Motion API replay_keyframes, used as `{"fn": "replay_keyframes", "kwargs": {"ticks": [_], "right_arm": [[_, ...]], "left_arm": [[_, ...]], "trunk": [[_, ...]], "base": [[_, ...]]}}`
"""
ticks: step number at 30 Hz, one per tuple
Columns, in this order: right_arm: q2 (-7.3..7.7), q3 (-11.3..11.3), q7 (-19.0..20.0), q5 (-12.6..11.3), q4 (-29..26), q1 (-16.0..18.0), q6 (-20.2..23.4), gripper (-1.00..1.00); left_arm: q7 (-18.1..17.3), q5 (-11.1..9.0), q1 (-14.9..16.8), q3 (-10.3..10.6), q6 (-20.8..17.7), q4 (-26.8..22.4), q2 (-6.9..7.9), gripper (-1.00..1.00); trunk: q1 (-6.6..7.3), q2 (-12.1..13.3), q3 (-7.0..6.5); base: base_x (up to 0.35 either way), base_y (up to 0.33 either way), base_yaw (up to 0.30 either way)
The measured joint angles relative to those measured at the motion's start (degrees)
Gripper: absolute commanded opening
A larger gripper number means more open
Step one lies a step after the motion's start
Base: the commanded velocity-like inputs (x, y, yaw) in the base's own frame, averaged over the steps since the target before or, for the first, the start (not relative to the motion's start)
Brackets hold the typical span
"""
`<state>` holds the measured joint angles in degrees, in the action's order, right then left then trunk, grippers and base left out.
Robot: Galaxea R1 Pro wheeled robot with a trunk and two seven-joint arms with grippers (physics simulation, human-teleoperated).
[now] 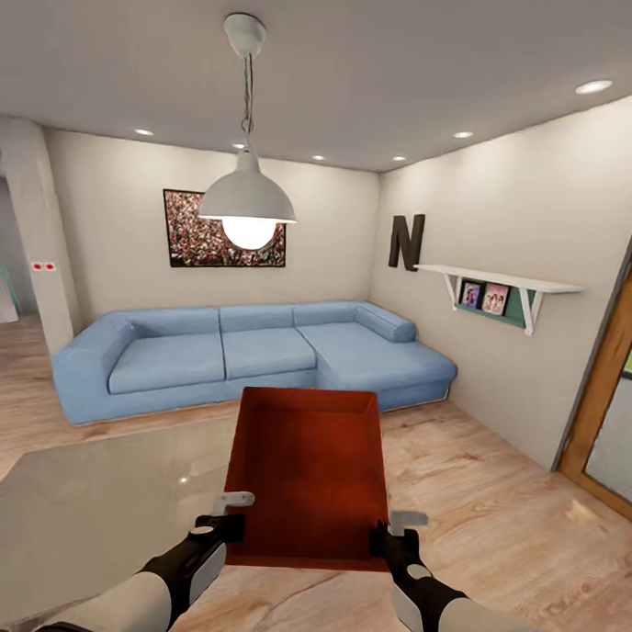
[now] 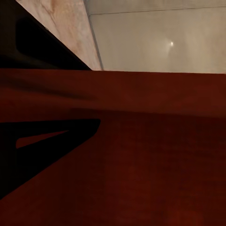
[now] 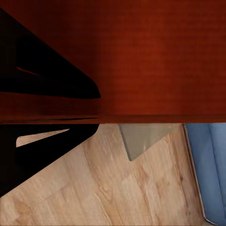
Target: Move the two storage containers from the living room to the garage. In the garage, place one container on the floor and stack the other container on top of it (either order is fine).
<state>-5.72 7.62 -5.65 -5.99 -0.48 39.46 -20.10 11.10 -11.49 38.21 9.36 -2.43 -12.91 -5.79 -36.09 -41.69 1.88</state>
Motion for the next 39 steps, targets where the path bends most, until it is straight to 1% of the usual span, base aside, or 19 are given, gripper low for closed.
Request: {"fn": "replay_keyframes", "kwargs": {"ticks": [39], "right_arm": [[0.00,0.0,0.0,0.0,0.1,0.0,-0.1,-1.00]], "left_arm": [[0.0,0.0,0.0,0.0,0.0,0.0,0.00,-1.00]], "trunk": [[0.00,0.0,-1.36]], "base": [[0.000,0.000,0.290]]}}
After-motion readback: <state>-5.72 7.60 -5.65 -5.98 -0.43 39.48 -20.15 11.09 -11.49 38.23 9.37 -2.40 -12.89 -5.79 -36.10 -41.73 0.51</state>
